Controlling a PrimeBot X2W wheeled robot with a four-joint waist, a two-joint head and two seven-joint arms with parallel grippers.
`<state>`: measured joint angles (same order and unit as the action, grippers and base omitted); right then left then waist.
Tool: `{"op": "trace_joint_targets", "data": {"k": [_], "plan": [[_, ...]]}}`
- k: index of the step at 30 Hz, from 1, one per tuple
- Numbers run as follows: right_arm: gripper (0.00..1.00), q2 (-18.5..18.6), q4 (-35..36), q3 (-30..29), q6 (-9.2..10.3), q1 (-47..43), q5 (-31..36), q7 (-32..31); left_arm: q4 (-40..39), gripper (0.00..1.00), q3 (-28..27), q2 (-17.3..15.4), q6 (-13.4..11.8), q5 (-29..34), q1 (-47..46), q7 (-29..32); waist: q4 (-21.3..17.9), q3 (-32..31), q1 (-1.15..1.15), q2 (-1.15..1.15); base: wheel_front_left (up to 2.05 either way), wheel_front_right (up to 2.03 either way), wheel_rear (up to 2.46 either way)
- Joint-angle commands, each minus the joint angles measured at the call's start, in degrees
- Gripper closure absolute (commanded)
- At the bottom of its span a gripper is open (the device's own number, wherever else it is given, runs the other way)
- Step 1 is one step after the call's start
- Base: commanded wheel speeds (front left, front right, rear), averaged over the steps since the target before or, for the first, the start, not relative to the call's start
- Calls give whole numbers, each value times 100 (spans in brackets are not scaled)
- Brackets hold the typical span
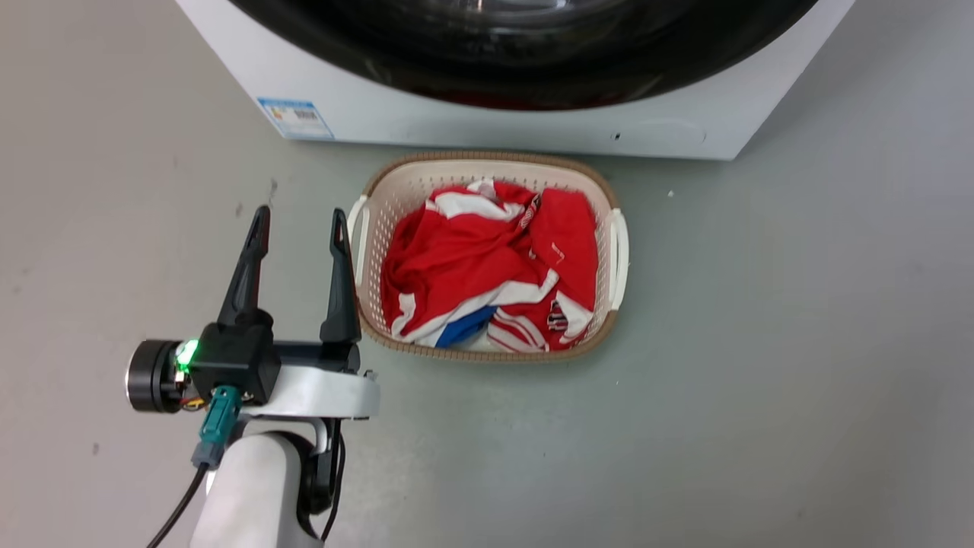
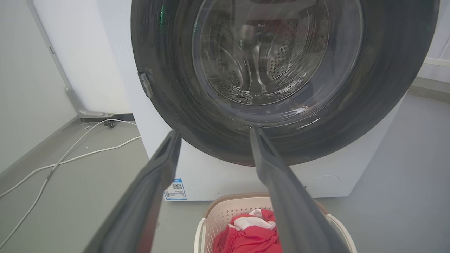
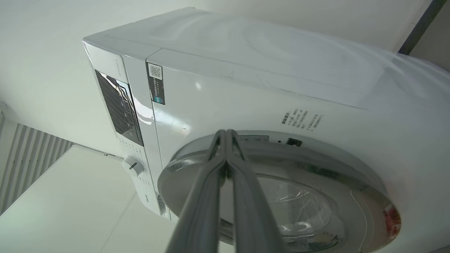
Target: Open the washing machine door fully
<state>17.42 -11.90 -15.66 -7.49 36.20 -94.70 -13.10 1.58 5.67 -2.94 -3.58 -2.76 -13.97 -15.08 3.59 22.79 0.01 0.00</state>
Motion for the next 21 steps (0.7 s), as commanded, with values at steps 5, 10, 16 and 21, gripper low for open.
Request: {"op": "trace_joint_targets", "data": {"k": [5,10,16,21], "plan": [[100,332,-487,439,0,1038,298,-339,-93,0,62,9,-39,-61,-326,-14,165,642,-1,0,0,0,0],[100,466,-861,889,-1,1847,572,-627,-142,0,68,10,-67,-98,-475,-14,224,968,-1,0,0,0,0],[100,681,-1451,1239,-1,2689,899,-911,-167,0,173,9,-103,-156,-625,-14,334,1253,-1,0,0,0,0],[100,859,-1892,1571,0,3244,1262,-1212,-173,0,233,10,-130,-186,-686,-14,400,1403,-1,0,0,0,0]]}}
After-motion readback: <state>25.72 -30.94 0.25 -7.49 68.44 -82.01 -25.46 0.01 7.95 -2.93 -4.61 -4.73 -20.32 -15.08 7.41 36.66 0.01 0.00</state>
